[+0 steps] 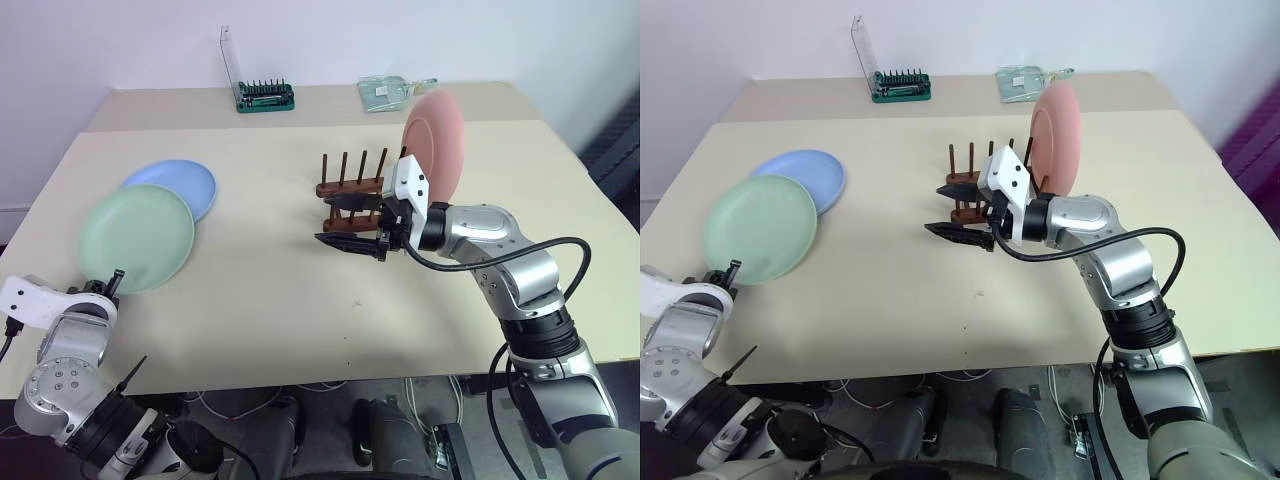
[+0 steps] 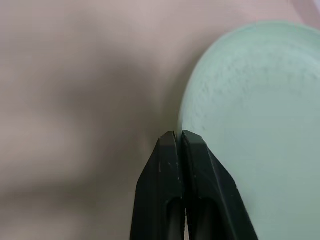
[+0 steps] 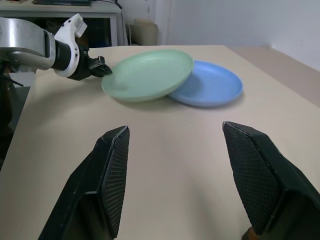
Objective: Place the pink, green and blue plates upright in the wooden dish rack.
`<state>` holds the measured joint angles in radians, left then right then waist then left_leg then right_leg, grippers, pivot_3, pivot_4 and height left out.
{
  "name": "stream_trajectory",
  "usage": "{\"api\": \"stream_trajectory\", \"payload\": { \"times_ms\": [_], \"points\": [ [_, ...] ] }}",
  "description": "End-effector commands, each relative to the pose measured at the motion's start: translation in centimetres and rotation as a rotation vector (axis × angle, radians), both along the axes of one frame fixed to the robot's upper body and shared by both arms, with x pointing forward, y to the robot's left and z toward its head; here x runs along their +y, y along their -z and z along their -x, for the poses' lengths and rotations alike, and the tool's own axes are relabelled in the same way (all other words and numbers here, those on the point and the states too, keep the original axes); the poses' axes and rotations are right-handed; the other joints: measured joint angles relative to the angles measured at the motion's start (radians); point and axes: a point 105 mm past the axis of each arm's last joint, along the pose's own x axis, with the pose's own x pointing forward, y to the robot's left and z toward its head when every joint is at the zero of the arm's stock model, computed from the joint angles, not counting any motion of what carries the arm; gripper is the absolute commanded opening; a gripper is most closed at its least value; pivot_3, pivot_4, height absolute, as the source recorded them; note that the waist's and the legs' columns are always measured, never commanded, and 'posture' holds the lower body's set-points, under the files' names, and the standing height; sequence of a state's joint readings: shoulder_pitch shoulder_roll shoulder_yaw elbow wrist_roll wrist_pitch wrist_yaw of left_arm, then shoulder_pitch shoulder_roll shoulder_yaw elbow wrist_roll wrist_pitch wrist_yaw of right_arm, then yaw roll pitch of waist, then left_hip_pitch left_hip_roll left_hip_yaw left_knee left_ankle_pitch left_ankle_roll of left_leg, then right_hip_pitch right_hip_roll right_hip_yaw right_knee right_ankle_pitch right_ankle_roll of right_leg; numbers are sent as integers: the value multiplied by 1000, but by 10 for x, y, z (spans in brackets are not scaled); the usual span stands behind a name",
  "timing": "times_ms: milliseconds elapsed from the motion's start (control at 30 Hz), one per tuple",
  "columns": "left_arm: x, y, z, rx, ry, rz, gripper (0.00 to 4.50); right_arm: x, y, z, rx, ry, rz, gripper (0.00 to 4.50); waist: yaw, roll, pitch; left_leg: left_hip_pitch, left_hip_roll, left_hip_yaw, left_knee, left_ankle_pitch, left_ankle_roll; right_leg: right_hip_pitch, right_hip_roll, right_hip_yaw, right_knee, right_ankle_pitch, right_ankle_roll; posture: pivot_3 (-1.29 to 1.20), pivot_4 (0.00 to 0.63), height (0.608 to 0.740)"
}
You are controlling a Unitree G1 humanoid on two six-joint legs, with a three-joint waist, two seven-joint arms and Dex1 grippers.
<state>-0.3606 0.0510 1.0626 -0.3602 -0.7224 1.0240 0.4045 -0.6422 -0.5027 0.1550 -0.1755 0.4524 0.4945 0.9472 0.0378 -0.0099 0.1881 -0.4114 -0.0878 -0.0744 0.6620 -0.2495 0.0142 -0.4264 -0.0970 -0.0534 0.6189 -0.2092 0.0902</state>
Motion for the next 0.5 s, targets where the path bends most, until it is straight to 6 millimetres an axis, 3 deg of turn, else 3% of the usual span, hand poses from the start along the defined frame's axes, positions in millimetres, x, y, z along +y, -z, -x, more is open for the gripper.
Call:
{"api": "stream_trajectory", "payload": {
  "times_ms": [33,133,233,267,367,500],
  "points": [
    [-1,-29,-3,-146,-19,-53,41,1,-12,7,-60,-16,-13,3015,2,0,0,0,0,0,0,0,0,0,0,0,0,0,0,0,150,740],
    [-8,-59,-7,-278,22,-130,41,3,-10,11,-4,-57,-13,3015,1,-1,0,0,0,0,0,0,0,0,0,0,-1,0,-1,0,150,740],
    [-24,-89,-15,-371,96,-233,0,7,-15,11,-45,-65,-5,4270,1,-1,1,0,0,0,0,0,0,1,0,0,-2,0,-1,0,150,740],
    [-31,-99,-18,-391,124,-266,0,9,-19,10,-93,-60,3,4449,1,-1,1,0,0,0,0,0,0,1,0,0,-2,0,-1,0,150,740],
    [-47,-118,-29,-416,197,-350,0,16,-27,6,-234,-46,33,4449,0,-1,1,0,0,0,0,0,0,0,0,0,-1,0,-1,0,150,740],
    [-85,-143,-51,-437,321,-440,0,35,-39,-1,-493,-18,89,4449,0,-1,1,0,0,0,0,1,-1,0,1,0,-1,1,-1,0,150,740]
  ]
}}
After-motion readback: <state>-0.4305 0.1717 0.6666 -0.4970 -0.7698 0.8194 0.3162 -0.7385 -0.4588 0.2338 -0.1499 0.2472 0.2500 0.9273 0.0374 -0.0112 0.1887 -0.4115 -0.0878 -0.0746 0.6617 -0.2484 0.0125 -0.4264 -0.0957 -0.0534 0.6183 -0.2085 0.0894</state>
